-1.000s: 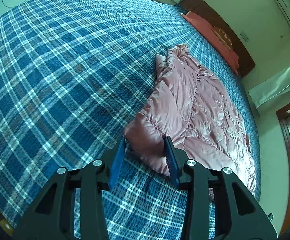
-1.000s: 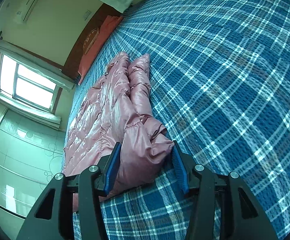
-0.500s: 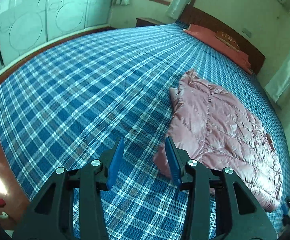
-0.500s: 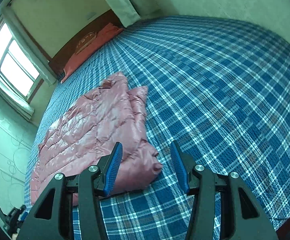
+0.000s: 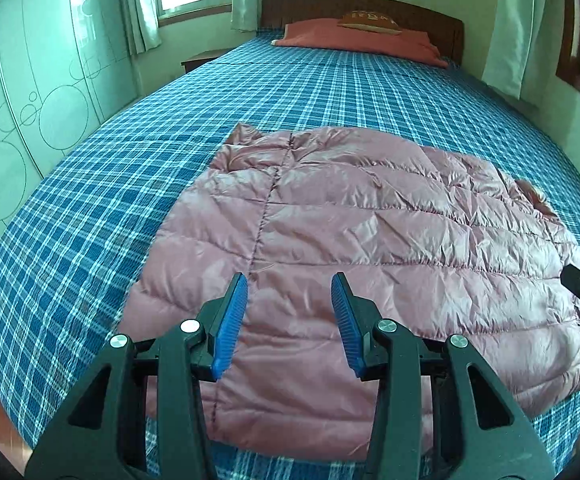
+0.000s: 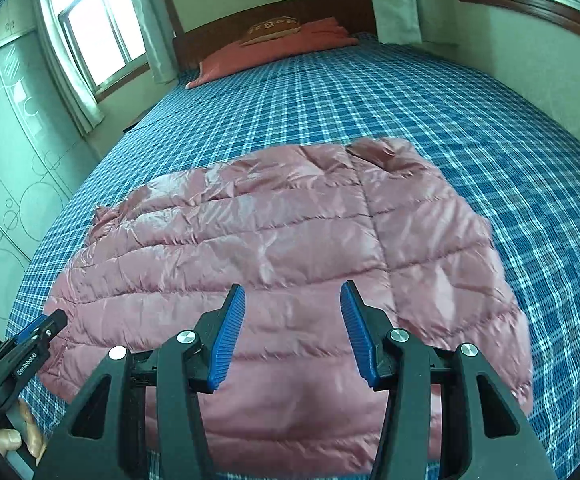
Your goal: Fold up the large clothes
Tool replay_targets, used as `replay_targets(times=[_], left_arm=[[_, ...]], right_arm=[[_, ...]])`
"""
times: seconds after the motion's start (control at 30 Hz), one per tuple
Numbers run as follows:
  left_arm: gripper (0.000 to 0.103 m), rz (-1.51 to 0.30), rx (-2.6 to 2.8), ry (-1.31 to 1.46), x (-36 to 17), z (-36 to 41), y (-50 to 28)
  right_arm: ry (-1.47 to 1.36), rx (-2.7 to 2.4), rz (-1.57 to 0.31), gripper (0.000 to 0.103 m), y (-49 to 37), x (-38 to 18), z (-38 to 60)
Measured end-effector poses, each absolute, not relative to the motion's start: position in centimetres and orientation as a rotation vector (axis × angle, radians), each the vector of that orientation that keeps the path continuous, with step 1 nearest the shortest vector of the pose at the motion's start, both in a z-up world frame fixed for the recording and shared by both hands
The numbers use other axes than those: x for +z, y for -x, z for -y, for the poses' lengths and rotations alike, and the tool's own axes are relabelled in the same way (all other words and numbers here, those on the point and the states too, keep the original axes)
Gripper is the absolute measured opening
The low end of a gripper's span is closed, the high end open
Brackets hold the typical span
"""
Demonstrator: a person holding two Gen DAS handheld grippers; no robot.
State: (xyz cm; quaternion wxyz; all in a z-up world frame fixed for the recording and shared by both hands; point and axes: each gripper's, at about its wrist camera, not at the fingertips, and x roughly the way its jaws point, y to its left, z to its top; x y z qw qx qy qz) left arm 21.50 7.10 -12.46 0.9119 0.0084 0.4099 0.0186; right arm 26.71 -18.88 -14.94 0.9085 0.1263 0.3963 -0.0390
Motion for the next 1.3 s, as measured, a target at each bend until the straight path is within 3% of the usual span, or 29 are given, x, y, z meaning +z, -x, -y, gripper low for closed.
replay_targets(times=[0.3,0.43,0.63,0.87,1.1,1.3], left_arm=[[0.040,-0.932,0.047,-0.150,-17.2,-3.6,-25.3],[0.032,-0.944,0.023,-0.172,-16.6,-3.4,-25.3],[0.035,-0.880,0.000,-0.149,-13.4,-2.5,-26.9],[0.035,-0.964,0.034,-0.226,-17.5,-1.3,-31.1],[0.034,-0.903,0.047,-0.167,-14.7,-1.5,-32.2],[0.036,-0.968,0.091,-0.178,-17.6,-1.9,-35.0]], right_arm=[[-0.078,-0.091,-0.946,0.050,-31.2,-21.1,14.4],[-0.093,-0.085,-0.977,0.050,-31.4,-20.0,14.8],[-0.108,-0.083,-0.929,0.050,-33.7,-17.5,15.3],[-0.076,-0.082,-1.005,0.050,-37.2,-20.8,14.8],[-0.109,-0.087,-0.935,0.050,-38.7,-17.8,15.4],[-0.100,-0.093,-1.005,0.050,-41.5,-21.2,15.7]])
